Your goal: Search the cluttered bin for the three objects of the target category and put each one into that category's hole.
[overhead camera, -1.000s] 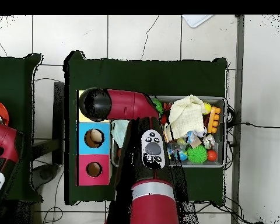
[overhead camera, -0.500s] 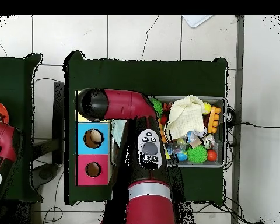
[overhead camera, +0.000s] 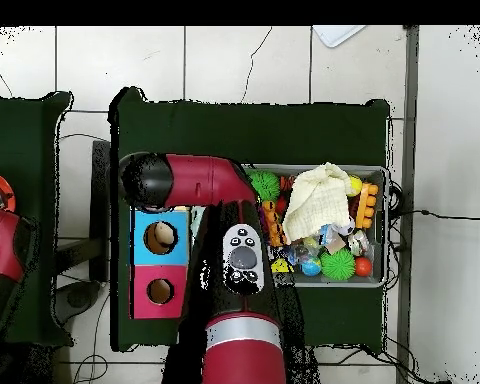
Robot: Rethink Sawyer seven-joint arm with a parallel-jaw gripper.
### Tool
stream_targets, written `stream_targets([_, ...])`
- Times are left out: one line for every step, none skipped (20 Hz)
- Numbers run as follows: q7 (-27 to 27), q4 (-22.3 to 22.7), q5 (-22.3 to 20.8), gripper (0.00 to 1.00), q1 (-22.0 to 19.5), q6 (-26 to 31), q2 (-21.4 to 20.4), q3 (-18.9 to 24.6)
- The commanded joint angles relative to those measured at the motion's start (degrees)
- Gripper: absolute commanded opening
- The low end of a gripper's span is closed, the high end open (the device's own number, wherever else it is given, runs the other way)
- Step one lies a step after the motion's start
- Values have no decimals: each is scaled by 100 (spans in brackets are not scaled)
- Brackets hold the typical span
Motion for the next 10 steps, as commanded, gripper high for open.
stream_targets([733, 582, 204, 0, 36, 827, -242, 256])
stream_targets([742, 590, 209, 0, 44, 820, -248, 252])
stream_targets([749, 609, 215, 0, 46, 804, -249, 255])
stream_targets([755, 629, 221, 0, 48, 788, -250, 258])
stream_targets([766, 635, 223, 0, 55, 790, -252, 254])
stream_targets([757, 620, 221, 0, 62, 806, -221, 269])
stream_targets([759, 626, 213, 0, 71, 786, -200, 261])
stream_targets([736, 634, 163, 0, 94, 793, -149, 235])
stream_targets([705, 659, 145, 0, 87, 764, -117, 246])
stream_targets([692, 696, 98, 0, 89, 636, -47, 230])
